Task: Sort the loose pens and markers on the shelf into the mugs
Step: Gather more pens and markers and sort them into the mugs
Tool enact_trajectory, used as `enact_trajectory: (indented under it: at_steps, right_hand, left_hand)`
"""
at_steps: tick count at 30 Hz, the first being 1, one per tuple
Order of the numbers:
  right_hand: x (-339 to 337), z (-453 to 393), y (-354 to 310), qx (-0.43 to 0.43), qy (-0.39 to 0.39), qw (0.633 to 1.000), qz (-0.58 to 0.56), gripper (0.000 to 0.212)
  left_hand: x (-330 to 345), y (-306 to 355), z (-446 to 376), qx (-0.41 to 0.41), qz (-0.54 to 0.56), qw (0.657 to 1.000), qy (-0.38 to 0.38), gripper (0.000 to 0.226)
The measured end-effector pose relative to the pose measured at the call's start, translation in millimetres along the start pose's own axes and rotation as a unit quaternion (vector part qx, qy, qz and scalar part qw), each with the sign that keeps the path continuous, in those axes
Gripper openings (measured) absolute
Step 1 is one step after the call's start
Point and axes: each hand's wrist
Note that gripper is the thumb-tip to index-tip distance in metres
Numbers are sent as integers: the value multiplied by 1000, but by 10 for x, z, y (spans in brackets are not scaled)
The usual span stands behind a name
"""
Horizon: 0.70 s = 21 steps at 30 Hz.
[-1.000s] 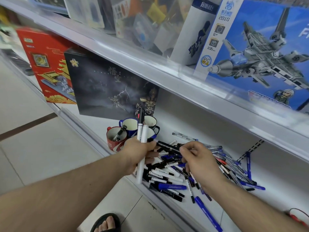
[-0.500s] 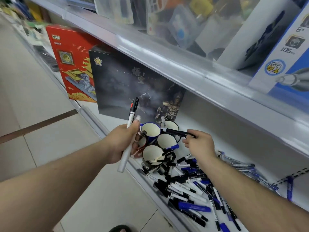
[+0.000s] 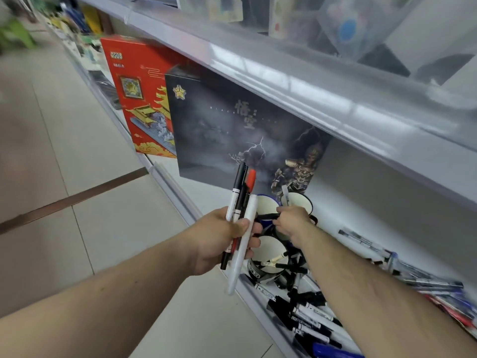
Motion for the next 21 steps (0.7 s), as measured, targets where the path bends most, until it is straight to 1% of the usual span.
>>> enact_trajectory:
  at_steps: [3,4,6,8,10,12,14,15,16,18,21]
  right_hand:
    - [-138,274,-84,-26,22,999,15,47]
    - [-205,402,-129,-36,29,999,-5,46]
    - [-357,847,-265,-45,26,996,-69,32]
    - [-529,1377,-343,-68,-5,994,-83,19]
    - [-714,1854,-354,-89,-41,993,-71,14]
    - [-906,2250,-337,-91,-80,991,-52,11]
    - [-1099,2590,-293,-82,-137,987,10,13]
    - [-1176,2743,-264,-74,-171,981,55,19]
    - [-1238,2867,-221,-67,-183,976,96,26]
    - [-1335,3052,-117,-68,-153,976,137,33]
    - [-1491,3216,57,-85,-82,985,123,32]
  left_hand:
    - [46,4,3,5,3,1000,-21,22]
    - [73,12,21,6,10,1000,-25,22]
    - [163,22,79,8,22,999,-36,21]
    - [304,28,158,10,29,998,-57,19]
    - [480,35,234,13,41,997,-72,20]
    - [674,34,319,13,55,995,-86,22]
    - [878,6,421,8,59,992,-108,25]
    - [983,-24,469,7,62,991,-117,26]
    - [1088,-62,511,6,68,990,-124,26]
    - [1301,-156,597,-1,81,987,-136,23]
    - [1580,-305,731,-10,72,985,-156,25]
Point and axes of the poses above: each hand's wrist, its own z-axis away from the middle knuckle, its own x-axis out of the palm, y = z × x, and after that the axes turned 4 degrees about -x, right-handed
